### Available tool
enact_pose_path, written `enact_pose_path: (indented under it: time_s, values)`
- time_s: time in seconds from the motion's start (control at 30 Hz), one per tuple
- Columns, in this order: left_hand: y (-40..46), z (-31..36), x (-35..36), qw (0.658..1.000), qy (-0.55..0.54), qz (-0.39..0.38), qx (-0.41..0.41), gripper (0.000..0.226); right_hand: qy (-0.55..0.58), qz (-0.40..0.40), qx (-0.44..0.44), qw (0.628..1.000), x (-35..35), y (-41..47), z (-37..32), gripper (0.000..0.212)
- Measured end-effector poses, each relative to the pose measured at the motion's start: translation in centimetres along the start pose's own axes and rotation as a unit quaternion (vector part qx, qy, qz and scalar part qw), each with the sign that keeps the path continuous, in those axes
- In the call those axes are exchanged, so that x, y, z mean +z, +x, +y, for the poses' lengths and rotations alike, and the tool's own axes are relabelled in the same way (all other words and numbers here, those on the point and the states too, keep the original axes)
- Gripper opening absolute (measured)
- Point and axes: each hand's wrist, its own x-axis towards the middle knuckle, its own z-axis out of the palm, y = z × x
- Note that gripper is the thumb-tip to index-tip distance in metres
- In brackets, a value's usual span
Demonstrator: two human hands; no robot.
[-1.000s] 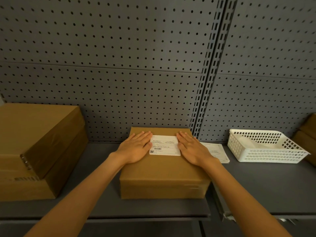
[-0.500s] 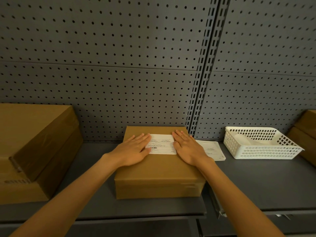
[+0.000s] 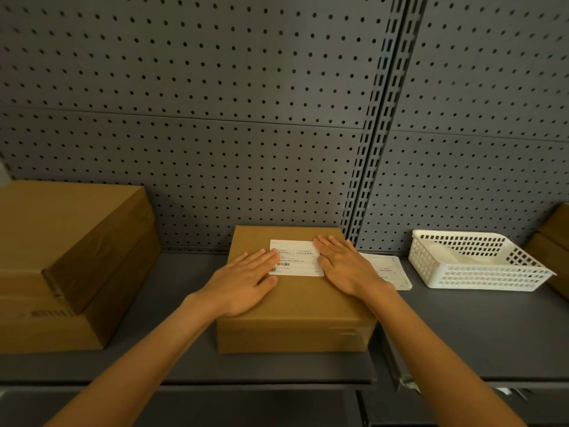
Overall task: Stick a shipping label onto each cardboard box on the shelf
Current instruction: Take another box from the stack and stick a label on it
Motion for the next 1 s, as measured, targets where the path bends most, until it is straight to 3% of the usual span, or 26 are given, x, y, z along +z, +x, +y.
enact_pose_path:
  time_s: [0.27,0.53,0.73,1.0]
  values:
    - [0.2,0.1,0.3,1.0,0.001,0.011,-0.009,0.053,0.047,-0.008,-0.039,0.998,0.2,-5.1,-1.0,0.05]
    - [0.1,0.0,0.3,1.0,-0.003,0.008,-0.005,0.053,0.015,0.017,-0.042,0.999,0.1,-6.6,-2.5,0.049]
    - [0.0,0.0,0.1,1.0,-0.001,0.002,0.001,0.051,0.004,0.012,-0.109,0.994,1.5,-6.1,-6.7,0.053]
    - [0.0,-0.4,0.1,1.0,-0.001,-0.006,0.005,0.052,-0.014,0.051,-0.056,0.997,0.9,-7.5,-3.9,0.05]
